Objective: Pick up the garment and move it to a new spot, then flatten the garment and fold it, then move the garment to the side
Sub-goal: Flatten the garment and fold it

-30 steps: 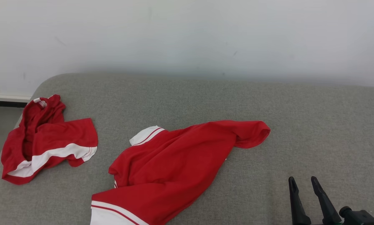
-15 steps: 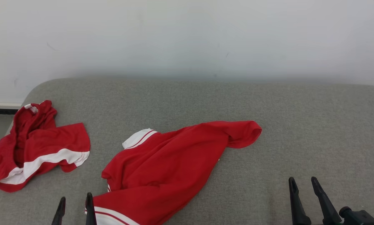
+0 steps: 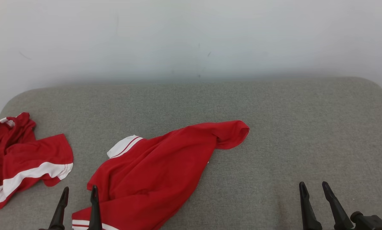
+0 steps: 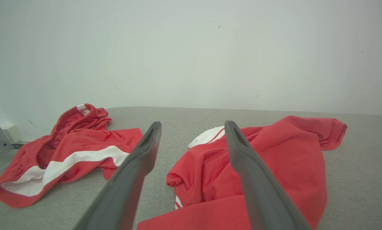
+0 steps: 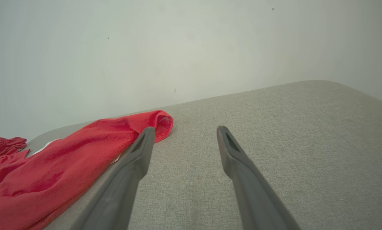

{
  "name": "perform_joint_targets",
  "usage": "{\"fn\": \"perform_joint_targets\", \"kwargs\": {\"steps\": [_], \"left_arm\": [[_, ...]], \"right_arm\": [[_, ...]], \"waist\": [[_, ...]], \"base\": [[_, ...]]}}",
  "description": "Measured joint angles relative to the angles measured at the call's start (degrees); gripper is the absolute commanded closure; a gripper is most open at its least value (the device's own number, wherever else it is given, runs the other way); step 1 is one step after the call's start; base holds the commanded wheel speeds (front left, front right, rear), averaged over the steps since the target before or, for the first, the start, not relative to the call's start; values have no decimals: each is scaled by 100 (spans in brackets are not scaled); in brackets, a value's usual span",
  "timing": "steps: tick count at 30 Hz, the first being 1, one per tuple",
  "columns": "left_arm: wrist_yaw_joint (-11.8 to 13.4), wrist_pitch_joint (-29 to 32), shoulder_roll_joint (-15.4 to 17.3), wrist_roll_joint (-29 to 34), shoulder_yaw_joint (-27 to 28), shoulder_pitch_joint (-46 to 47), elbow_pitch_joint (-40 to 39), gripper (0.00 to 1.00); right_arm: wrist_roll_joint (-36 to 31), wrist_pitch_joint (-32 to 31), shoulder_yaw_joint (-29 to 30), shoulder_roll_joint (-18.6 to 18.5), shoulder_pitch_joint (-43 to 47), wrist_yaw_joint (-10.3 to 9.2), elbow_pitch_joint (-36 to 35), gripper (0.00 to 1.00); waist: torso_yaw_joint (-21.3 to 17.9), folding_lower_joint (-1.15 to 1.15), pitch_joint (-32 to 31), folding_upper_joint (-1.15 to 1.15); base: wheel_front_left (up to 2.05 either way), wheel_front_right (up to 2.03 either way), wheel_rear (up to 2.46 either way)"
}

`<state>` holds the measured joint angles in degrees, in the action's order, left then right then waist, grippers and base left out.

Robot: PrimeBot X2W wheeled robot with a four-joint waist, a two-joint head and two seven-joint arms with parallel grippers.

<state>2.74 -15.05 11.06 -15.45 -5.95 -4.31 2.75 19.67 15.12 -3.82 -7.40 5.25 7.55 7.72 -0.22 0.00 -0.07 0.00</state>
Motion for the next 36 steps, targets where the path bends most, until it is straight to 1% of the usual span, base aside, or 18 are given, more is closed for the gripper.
{"fn": "perform_joint_targets", "kwargs": {"steps": [6, 11, 19, 25, 33, 36], "left_arm": [[-104, 0, -111, 135, 112, 48, 38, 0], [-183, 0, -232, 213, 175, 166, 54, 0], [-334, 0, -487, 356, 107, 498, 56, 0], [-458, 0, -637, 441, 54, 800, 132, 0], [-561, 0, -759, 481, -13, 1032, 237, 0], [-576, 0, -776, 482, -19, 1083, 242, 0]], "right_arm": [[13, 0, -33, -127, -183, 0, 154, 0], [13, 1, -171, -288, -815, 0, 427, 0], [-14, -132, -432, -608, -2223, 0, 1649, 0], [45, -198, -667, -744, -3138, 0, 2677, 0], [180, -207, -959, -815, -3965, 0, 3976, 0], [257, -302, -1023, -840, -4173, 0, 4457, 0]], "waist": [[84, 0, 8, 0], [211, 0, 70, 0], [488, 0, 363, 0], [795, 1, 634, 0], [1248, 1, 949, 0], [1389, 1, 1061, 0]], "base": [[0, 0, 0], [0, 0, 0], [0, 0, 0], [0, 0, 0], [0, 0, 0], [0, 0, 0]]}}
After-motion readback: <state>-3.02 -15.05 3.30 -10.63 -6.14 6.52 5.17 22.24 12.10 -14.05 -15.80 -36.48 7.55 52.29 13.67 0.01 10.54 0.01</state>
